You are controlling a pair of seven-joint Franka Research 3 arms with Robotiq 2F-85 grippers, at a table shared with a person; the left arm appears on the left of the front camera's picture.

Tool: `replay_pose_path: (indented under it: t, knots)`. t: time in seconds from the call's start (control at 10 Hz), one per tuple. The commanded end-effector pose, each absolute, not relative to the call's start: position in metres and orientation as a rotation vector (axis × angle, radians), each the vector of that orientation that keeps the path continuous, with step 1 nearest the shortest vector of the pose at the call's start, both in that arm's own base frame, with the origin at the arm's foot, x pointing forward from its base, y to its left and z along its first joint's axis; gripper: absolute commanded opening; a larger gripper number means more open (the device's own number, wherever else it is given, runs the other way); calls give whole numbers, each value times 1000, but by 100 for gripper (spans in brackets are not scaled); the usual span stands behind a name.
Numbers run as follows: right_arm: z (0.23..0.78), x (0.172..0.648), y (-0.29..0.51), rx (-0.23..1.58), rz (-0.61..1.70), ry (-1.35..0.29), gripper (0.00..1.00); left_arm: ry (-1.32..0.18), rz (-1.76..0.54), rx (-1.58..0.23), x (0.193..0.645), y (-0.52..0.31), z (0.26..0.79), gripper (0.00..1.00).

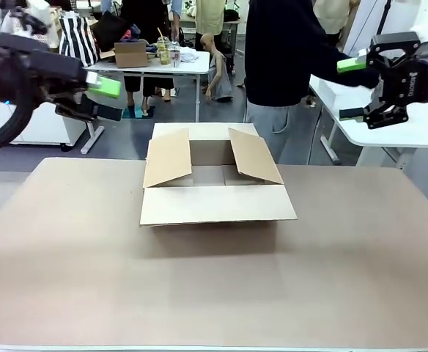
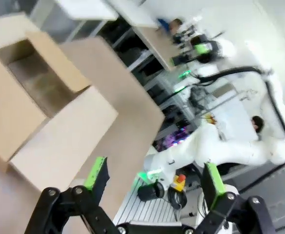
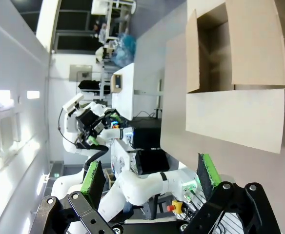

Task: Pack the gift set into the box.
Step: Place both hands on the side flaps of the Package Box and spread them outward.

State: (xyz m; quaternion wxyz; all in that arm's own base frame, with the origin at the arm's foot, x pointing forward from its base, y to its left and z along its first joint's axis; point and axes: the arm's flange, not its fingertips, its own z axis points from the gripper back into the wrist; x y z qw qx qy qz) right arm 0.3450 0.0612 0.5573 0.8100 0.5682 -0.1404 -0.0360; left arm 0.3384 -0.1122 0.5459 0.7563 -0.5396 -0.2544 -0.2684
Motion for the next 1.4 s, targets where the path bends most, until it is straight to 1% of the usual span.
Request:
replay_pose_path:
  t: [0.0,0.1,0.2,0.3,0.4,0.5,0.7,1.0,1.1,1.2,1.3]
  knots:
    - [557,348,64,1241,-54,-326,100,-315,-490,-897,391,-172,579,100]
    - [557,348,64,1241,-54,-326,100,-285,-374,-746,420,-201,583,100]
    - [557,348,64,1241,-54,-326,100,-204,-262,-622,449,-230,579,100]
    - [557,348,64,1241,-54,-326,100,-165,-227,-534,467,-245,576,100]
    - [557,348,64,1241,-54,-326,100,-143,-194,-379,493,-267,570,100]
    - [557,348,64,1241,-54,-326,100,-111,-181,-270,510,-282,561,100]
    - [557,348,64,1241,-54,-326,100,-75,-191,-65,540,-310,531,100]
    - [557,348,64,1241,-54,-326,100,-3,-206,139,572,-340,487,100]
    - [557,348,64,1241,-54,-326,100,9,-239,153,577,-351,479,100]
    - [557,348,64,1241,-54,-326,100,-25,-293,106,580,-365,481,100]
    - [557,348,64,1241,-54,-326,100,-97,-309,72,581,-376,490,100]
